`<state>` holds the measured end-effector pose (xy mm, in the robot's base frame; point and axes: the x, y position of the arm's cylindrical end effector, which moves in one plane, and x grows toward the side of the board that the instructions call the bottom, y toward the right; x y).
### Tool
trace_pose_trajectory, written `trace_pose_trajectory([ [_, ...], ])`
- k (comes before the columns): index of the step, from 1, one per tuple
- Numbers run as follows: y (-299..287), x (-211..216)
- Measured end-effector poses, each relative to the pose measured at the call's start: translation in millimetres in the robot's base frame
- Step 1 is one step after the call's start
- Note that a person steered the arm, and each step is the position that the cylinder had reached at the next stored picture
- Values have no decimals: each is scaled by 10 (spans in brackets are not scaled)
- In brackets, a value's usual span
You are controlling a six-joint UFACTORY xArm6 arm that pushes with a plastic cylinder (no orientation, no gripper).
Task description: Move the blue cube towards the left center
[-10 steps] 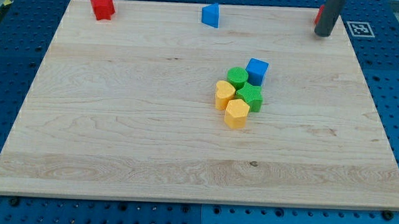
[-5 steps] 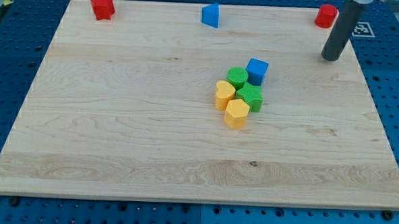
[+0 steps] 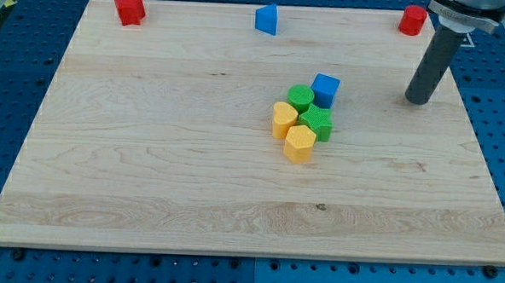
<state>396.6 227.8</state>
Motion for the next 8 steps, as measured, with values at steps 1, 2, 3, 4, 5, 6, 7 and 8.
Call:
trace_pose_trajectory([
  [1, 0, 0],
  [2, -93, 77],
  [3, -459, 119],
  [4, -928, 119],
  [5, -1068, 119],
  [6, -1499, 29],
  [7, -1630, -11],
  [8, -1627, -12],
])
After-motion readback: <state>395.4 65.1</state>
